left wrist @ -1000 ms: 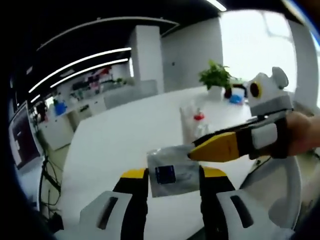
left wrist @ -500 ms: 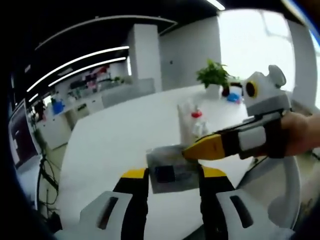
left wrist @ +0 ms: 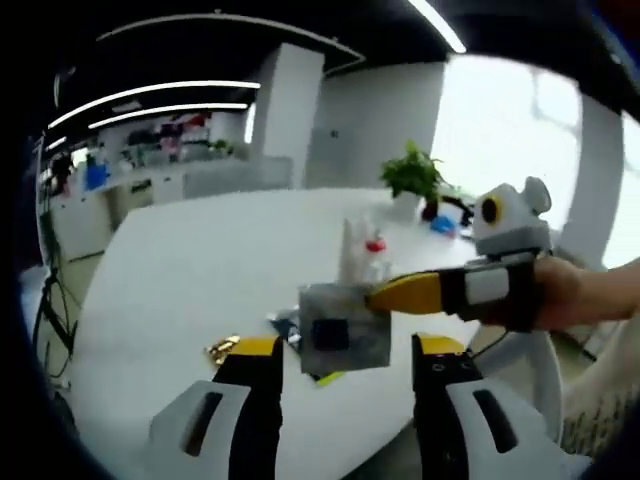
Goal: Arrange the skincare products in the storage area until every visible bottle or jar stands upright without overlapping.
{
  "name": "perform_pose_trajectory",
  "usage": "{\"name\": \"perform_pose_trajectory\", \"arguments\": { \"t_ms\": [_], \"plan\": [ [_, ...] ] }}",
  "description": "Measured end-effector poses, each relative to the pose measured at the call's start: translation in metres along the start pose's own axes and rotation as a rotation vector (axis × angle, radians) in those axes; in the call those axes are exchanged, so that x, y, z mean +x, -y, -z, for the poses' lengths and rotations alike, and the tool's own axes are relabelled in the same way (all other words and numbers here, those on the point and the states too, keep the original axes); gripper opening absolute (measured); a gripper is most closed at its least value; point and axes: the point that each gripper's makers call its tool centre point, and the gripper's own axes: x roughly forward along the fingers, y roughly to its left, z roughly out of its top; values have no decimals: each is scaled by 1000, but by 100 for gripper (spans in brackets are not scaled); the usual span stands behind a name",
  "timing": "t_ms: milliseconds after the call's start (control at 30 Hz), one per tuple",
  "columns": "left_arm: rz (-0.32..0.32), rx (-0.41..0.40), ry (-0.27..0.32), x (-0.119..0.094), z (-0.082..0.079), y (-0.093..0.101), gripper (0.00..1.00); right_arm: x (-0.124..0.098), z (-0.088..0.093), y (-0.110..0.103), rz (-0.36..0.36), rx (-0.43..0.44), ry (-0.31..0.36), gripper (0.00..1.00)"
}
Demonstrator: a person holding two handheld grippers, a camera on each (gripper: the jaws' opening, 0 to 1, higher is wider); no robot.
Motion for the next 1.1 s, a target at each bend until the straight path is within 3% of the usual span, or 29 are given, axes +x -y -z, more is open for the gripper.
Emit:
{"name": "perform_pose_trajectory", "arguments": {
  "t_ms": [67,133,167,367,467,733,933,1100],
  "plan": [
    [33,-38,4,-2,3,-2,51,0,-2,-2,-13,10,3,1],
    [72,-142,21,-4,4,-4,52,2,-2,-5,-33,20,1,1],
    [89,-167,20,-6,6,-5,50,7,-2,-11,-70,40,-9,1],
    [125,-302,59,-11,11,-18,41,15,5,-16,-107,51,-38,1],
    [118,-319,61,-10,12,-25,33,19,8,-15,-113,51,-52,1],
    [113,-369,40,-1,20,-35,23,32,8,-7,-120,62,-74,1],
    [182,-533,85,1,18,-40,14,40,8,2,-106,47,-93,1],
    [158,-529,57,7,27,-47,6,50,13,12,-66,-10,-121,1]
  ]
}}
